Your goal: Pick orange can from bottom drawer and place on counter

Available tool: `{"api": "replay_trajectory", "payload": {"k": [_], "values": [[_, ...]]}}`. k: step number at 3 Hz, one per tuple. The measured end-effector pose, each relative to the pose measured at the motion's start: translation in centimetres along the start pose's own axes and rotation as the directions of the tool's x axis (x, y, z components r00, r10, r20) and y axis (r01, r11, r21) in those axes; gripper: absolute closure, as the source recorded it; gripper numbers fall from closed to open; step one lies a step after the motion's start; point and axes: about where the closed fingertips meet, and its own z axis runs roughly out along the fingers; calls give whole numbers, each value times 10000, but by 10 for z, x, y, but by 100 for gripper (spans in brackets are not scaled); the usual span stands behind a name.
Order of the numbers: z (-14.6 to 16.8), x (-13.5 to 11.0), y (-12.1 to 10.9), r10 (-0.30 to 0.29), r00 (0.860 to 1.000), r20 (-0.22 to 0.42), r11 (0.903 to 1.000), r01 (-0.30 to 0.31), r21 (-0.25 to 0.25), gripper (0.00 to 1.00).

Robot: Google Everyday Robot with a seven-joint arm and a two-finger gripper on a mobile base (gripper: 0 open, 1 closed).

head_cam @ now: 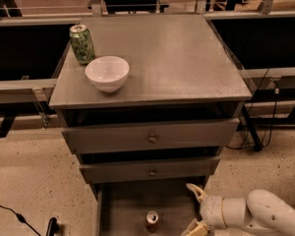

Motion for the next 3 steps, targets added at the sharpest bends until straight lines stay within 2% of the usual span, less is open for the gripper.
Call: {"api": "replay_trajectory", "payload": {"k": [1, 2, 3], "values": [[29, 50, 4, -564, 9978, 335, 9984, 566, -48, 0], [41, 57, 11, -547, 9971, 531, 9983, 558, -192, 0], [50, 65, 9, -269, 9986, 455, 9980, 294, -559, 0]]}}
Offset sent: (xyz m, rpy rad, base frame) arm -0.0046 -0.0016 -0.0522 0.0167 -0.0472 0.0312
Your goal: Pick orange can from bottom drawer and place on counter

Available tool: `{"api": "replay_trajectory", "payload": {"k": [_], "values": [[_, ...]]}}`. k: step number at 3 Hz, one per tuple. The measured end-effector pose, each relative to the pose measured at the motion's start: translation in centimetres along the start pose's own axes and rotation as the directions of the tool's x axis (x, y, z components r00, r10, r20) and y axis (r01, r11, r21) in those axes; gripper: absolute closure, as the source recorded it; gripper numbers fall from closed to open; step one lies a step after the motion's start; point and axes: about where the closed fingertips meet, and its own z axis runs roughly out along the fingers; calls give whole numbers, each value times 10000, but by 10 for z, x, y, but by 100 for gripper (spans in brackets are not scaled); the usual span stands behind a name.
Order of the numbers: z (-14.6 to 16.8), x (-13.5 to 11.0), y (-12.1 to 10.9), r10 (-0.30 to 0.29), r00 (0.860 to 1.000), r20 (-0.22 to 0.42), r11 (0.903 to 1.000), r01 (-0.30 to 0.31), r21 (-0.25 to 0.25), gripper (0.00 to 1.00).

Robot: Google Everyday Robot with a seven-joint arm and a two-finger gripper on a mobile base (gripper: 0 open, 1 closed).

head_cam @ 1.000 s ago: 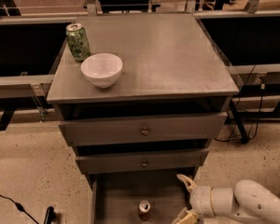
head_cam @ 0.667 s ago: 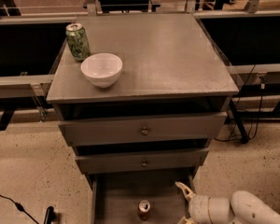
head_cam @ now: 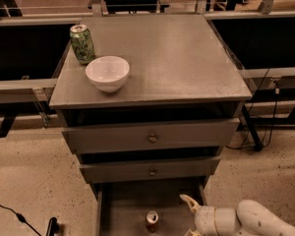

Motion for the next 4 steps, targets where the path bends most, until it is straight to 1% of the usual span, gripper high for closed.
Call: {"api": "replay_trajectory", "payload": {"k": [1, 2, 3, 4], "values": [[31, 34, -10, 464, 9982, -381, 9979, -480, -436, 0], [72, 67, -18, 551, 9976, -425, 9970, -573, -526, 0], [114, 93, -16, 435, 9987, -281, 9979, -448, -458, 0], [137, 105, -16, 140, 9999, -7, 9998, -140, -115, 17]]}}
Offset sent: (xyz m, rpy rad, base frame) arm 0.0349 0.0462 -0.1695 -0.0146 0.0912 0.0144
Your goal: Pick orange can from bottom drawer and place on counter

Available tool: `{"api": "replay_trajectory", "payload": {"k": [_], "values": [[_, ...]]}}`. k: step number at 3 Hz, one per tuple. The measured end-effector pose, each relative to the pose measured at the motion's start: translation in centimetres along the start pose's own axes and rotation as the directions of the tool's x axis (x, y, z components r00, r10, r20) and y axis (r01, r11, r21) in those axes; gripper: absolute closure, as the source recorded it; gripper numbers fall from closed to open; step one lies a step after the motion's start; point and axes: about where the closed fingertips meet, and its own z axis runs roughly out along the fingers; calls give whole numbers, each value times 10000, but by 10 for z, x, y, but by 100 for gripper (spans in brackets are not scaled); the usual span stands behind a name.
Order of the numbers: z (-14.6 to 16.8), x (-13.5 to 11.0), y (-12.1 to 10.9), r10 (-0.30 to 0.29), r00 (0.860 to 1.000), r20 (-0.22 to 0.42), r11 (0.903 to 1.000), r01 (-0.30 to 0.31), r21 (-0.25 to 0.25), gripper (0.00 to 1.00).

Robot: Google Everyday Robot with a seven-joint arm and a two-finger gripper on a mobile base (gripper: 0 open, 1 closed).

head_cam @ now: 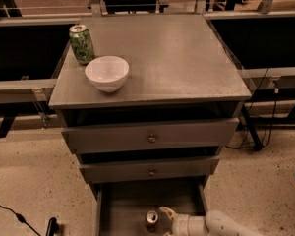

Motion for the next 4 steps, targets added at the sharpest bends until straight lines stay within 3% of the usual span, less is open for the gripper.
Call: {"api": "replay_trajectory", "payload": {"k": [1, 2, 3, 4], "values": [[12, 5, -3, -242, 9978, 614, 9995, 229, 225, 41], [17, 3, -17, -670, 9928, 993, 9969, 624, 482, 42], [19, 2, -27, -891, 9896, 1128, 9945, 821, 654, 28], [29, 7, -30, -818, 9891, 1228, 9959, 764, 482, 10]]}}
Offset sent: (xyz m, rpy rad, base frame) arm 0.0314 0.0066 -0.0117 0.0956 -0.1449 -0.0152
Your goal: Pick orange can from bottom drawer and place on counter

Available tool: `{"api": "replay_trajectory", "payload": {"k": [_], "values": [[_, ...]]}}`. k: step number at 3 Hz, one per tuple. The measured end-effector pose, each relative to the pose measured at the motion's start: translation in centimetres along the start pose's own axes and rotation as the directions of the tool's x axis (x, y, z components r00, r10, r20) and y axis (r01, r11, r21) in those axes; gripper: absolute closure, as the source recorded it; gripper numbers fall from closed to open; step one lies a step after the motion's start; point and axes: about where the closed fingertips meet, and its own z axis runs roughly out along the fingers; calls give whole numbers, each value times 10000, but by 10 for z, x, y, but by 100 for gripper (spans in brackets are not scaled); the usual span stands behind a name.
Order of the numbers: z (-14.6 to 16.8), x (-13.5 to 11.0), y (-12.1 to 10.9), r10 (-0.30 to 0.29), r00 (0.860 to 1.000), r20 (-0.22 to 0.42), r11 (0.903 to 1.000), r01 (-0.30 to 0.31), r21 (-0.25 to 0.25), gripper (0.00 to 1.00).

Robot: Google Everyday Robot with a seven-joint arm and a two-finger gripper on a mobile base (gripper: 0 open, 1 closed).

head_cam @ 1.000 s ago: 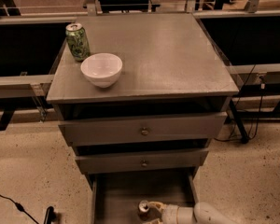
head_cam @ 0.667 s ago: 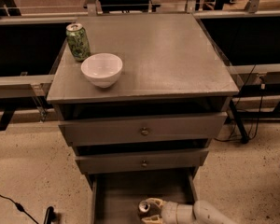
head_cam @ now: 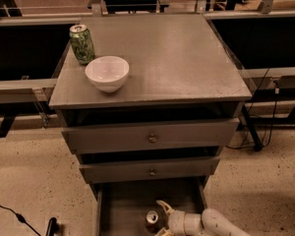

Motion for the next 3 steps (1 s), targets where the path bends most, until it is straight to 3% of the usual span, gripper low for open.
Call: {"api": "replay_trajectory", "payload": {"k": [1, 2, 3], "values": [[15, 7, -1, 62, 10000, 19, 9998, -62, -177, 3], [28, 12, -2, 169, 9998, 69, 9996, -168, -211, 21], [36, 18, -2, 560, 9983, 184, 9983, -557, -157, 60]]}}
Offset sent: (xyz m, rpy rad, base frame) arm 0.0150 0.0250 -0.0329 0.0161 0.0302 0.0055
